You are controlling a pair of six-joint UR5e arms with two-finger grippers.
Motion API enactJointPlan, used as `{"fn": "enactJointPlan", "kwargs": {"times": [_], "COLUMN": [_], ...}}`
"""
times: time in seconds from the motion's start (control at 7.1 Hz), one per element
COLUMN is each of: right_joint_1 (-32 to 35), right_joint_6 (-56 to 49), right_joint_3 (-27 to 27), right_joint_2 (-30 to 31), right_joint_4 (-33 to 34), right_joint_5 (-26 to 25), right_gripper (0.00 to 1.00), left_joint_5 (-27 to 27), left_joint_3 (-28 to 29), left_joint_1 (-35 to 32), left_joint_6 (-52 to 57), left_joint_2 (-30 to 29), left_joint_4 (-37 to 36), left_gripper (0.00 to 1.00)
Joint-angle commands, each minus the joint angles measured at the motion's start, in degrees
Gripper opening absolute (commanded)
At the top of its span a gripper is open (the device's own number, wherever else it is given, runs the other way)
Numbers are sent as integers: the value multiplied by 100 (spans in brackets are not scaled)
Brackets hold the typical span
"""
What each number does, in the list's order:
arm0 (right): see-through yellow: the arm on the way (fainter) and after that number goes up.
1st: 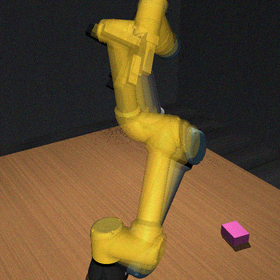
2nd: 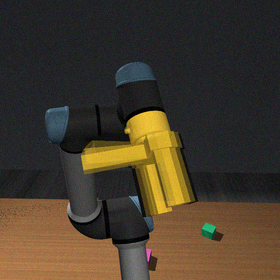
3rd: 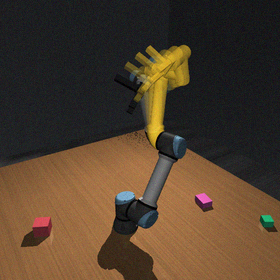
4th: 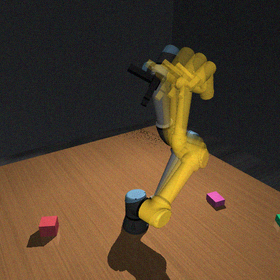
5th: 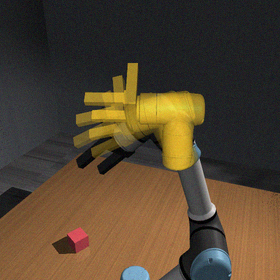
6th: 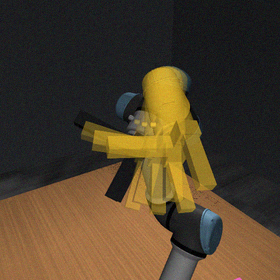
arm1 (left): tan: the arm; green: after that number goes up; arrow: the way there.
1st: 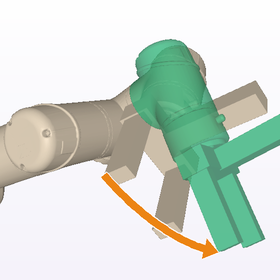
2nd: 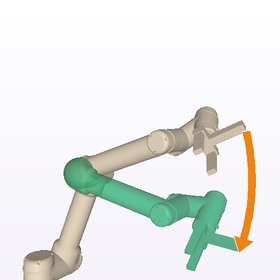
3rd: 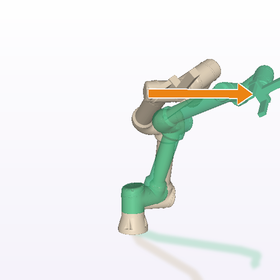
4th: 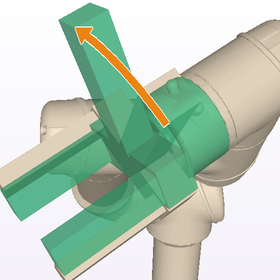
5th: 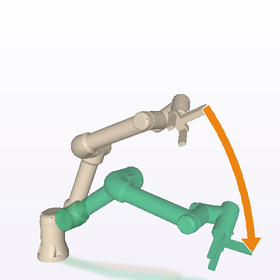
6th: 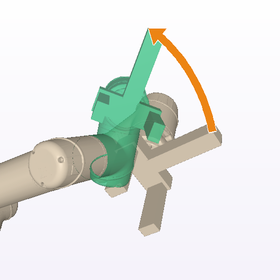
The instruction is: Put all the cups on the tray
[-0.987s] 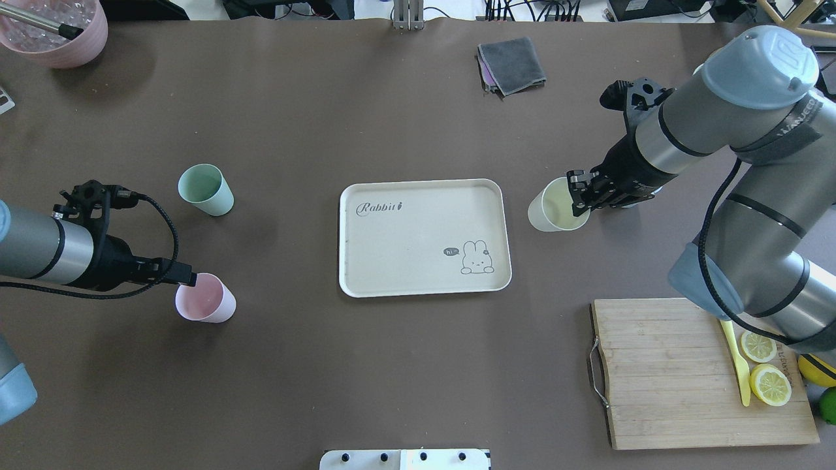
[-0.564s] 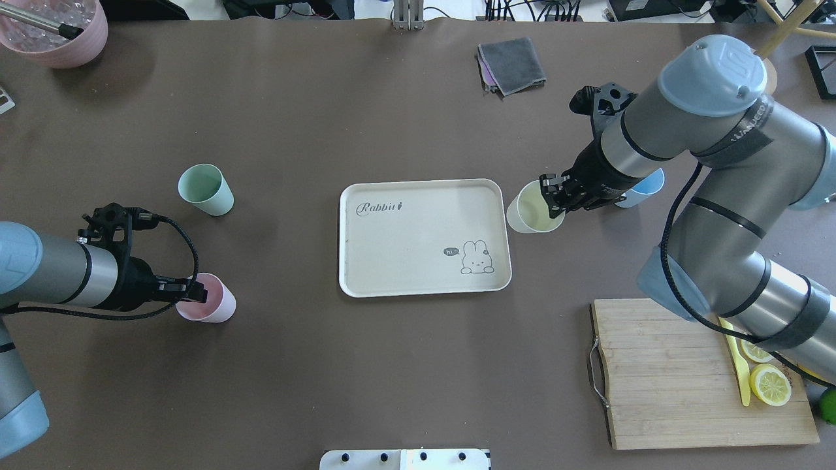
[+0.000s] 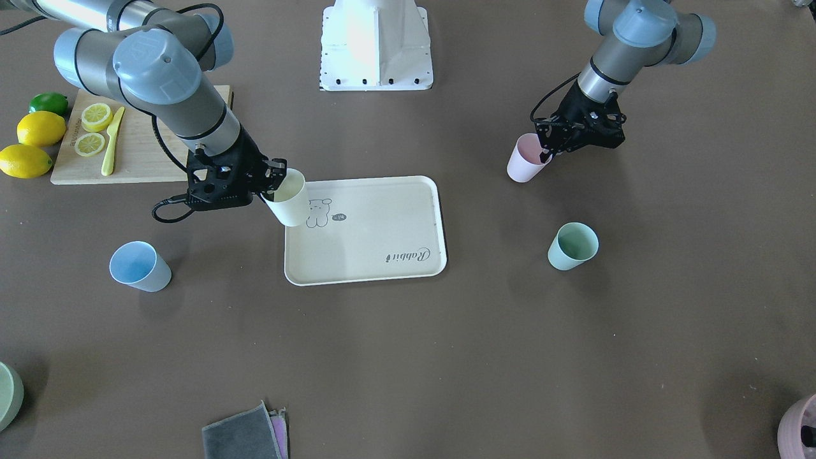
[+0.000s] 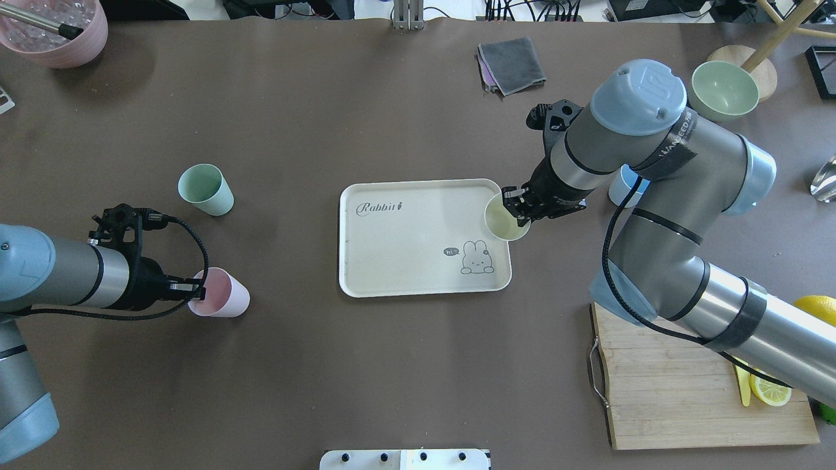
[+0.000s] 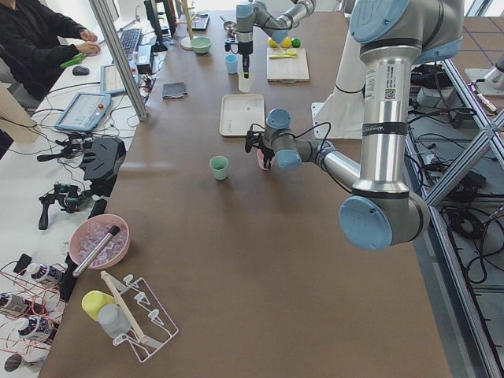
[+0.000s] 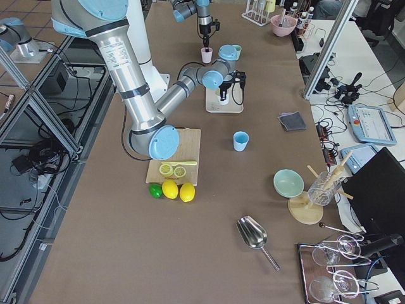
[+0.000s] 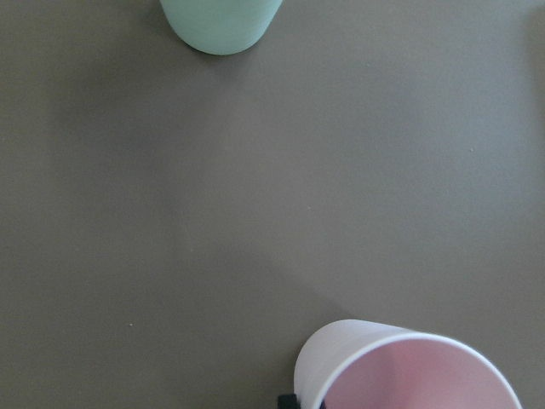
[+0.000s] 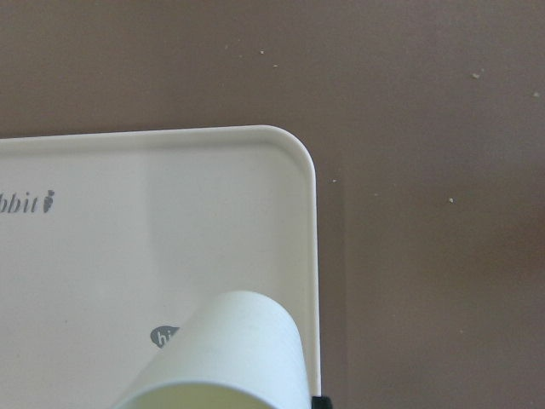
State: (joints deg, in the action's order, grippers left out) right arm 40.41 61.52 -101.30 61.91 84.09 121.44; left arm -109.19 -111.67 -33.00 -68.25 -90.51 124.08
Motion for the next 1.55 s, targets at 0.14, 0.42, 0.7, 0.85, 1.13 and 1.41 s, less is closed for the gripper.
{"fn": "enactJointPlan", "kwargs": {"times": [0.14, 0.42, 0.7, 0.85, 1.13, 1.41], "right_joint_1": [-332, -359, -333, -89, 814, 1431], "right_joint_6": [9, 18, 131, 375, 238, -558], "right_joint_3": [241, 819, 884, 805, 708, 795], "right_joint_2": [-161, -599, -654, -654, -619, -410], "right_joint_4": [-24, -24, -32, -24, 38, 64], "right_joint_5": [-252, -243, -243, -139, 850, 1022], "right_gripper": [0, 11, 99, 100, 100, 100], "left_joint_5": [-199, -190, -155, 193, 626, 1195], "left_joint_3": [58, 267, 566, 724, 927, 1173], "left_joint_1": [-269, -207, -138, 107, 547, 908], "left_joint_6": [-187, -705, -1101, -1320, -1601, -1700], "left_joint_2": [-1848, -2557, -2935, -3137, -3332, -3438], "left_joint_4": [-1835, -2186, -2186, -2186, -2177, -2169], "left_gripper": [0, 0, 0, 0, 0, 0]}}
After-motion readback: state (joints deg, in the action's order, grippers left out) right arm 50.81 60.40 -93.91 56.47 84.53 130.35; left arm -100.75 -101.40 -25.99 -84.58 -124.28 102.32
